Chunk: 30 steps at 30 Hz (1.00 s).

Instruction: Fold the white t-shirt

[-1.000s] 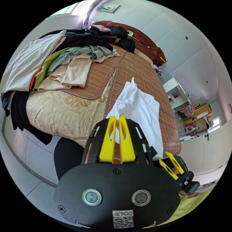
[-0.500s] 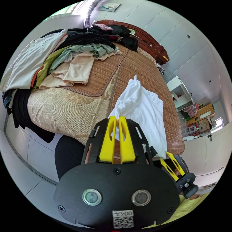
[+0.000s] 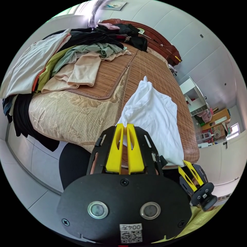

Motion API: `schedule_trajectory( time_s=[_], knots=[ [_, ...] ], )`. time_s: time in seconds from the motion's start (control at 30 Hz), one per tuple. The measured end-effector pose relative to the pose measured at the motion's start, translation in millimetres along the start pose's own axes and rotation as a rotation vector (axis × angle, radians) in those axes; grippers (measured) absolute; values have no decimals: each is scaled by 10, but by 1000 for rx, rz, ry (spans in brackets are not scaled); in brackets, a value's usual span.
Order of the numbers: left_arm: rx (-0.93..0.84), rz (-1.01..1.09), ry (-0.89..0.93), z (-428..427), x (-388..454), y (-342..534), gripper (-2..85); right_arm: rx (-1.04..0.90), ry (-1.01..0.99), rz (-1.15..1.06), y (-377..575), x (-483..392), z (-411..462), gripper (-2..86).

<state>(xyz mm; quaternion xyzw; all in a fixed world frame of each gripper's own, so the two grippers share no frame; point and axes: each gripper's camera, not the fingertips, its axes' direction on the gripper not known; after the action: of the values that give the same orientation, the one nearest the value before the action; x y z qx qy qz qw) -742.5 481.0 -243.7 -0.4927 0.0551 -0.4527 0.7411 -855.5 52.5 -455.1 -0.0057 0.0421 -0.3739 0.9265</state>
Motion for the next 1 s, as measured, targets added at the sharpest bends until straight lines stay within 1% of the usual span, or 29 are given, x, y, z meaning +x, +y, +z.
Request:
schedule_trajectory(
  time_s=[0.2,0.4,0.5,0.63,0.73,0.87,0.93,1.0],
  knots=[
    [-3,1,4,20,-54,15,24,23,-7,63,38,10,21,64],
    [-5,3,3,42,-103,36,24,17,-65,117,-4,7,92,58],
    [-4,0,5,53,-130,50,24,24,-7,59,-53,-123,148,52],
    [-1,2,11,52,-162,71,24,12,-20,16,-83,-204,283,57],
    [0,6,11,65,-176,94,24,6,35,-47,-53,-322,360,66],
    [-5,3,3,131,-214,169,24,-56,112,-127,-30,-485,560,80],
    [-5,4,-1,158,-231,205,24,-67,136,-153,4,-532,608,73],
    [1,19,-31,173,-224,246,23,-30,168,-146,41,-491,549,29]
  ],
)
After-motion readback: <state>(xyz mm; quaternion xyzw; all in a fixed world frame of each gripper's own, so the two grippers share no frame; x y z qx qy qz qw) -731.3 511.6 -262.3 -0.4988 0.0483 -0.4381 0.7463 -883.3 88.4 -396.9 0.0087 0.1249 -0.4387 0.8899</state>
